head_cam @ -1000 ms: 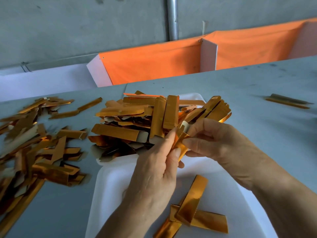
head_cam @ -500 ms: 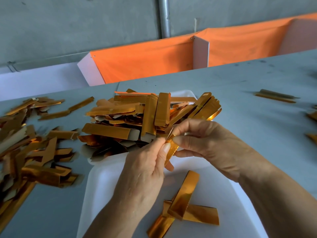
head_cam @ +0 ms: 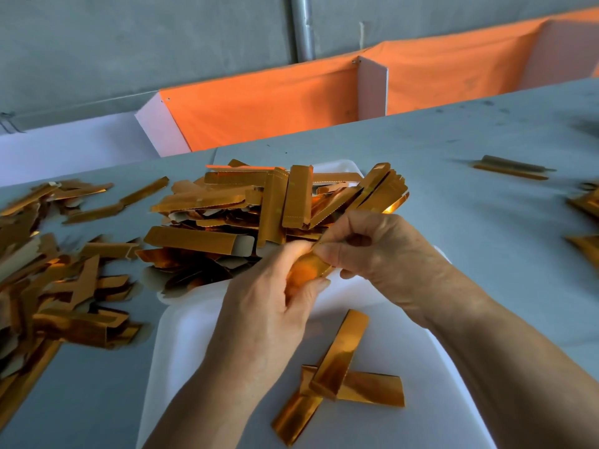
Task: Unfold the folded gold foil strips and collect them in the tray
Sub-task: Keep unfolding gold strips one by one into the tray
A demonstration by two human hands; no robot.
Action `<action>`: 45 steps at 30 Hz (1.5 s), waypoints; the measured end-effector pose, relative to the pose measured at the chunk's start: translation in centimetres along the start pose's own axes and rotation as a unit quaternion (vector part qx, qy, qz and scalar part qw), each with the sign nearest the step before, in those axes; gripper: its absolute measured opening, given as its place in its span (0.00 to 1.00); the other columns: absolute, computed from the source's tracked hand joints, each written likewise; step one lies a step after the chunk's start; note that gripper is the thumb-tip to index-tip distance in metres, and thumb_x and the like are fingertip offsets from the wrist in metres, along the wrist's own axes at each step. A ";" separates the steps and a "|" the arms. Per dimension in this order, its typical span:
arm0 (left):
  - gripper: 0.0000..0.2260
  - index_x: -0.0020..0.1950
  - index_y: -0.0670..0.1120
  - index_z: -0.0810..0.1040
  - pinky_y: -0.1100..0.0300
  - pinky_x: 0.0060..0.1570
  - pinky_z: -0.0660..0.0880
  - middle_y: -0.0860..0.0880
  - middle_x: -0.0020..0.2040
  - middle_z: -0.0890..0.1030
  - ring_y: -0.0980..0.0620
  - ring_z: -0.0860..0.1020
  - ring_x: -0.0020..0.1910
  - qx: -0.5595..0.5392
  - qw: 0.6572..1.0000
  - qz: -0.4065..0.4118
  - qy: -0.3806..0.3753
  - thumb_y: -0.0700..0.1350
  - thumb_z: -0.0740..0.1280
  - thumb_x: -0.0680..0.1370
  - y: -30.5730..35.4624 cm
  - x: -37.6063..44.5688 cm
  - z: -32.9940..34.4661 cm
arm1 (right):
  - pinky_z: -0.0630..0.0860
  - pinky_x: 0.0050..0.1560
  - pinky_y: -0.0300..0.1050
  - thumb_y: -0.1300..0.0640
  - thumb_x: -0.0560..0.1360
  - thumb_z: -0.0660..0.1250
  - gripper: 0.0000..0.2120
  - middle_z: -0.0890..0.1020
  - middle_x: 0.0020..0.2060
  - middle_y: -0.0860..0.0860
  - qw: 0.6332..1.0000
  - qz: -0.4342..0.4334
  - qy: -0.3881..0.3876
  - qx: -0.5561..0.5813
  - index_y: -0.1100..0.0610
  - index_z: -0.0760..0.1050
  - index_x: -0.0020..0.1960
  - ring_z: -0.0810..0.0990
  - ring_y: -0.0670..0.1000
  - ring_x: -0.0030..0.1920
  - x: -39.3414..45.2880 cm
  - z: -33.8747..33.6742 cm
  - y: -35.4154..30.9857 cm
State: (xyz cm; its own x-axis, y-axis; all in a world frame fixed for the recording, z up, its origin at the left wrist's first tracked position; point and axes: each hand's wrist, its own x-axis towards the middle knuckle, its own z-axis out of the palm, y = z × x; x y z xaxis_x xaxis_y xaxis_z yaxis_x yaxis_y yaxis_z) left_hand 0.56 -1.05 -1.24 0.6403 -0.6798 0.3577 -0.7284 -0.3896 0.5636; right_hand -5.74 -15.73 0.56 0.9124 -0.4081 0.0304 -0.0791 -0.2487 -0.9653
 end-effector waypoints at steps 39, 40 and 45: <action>0.16 0.61 0.53 0.78 0.67 0.54 0.74 0.55 0.57 0.80 0.56 0.78 0.58 -0.246 0.967 -0.011 -0.067 0.49 0.68 0.73 -2.3 0.3 -2.4 | 0.77 0.36 0.38 0.60 0.70 0.70 0.03 0.82 0.35 0.52 0.965 -0.030 -0.162 0.204 0.58 0.78 0.44 0.81 0.48 0.36 0.0 -1.3 0.4; 0.16 0.61 0.53 0.78 0.67 0.54 0.74 0.54 0.57 0.80 0.55 0.78 0.58 -0.251 0.966 -0.007 -0.065 0.48 0.68 0.73 -2.3 0.3 -2.4 | 0.77 0.36 0.37 0.59 0.72 0.71 0.04 0.82 0.34 0.52 0.965 -0.036 -0.156 0.207 0.58 0.78 0.43 0.81 0.47 0.35 0.0 -1.2 0.3; 0.16 0.60 0.52 0.78 0.67 0.55 0.74 0.55 0.56 0.80 0.56 0.78 0.58 -0.247 0.967 -0.006 -0.066 0.49 0.68 0.73 -2.3 0.2 -2.5 | 0.76 0.35 0.37 0.57 0.71 0.71 0.06 0.80 0.31 0.53 0.977 -0.062 -0.133 0.157 0.58 0.77 0.42 0.79 0.47 0.32 0.0 -0.7 0.4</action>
State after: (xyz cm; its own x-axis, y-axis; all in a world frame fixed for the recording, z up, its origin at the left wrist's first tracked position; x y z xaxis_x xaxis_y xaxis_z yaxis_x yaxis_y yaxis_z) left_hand 2.99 1.30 -0.62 0.5865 -0.7639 0.2691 -0.4960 -0.0760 0.8650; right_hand -6.04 -16.40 0.37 0.9827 -0.1383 0.1229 0.1263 0.0163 -0.9919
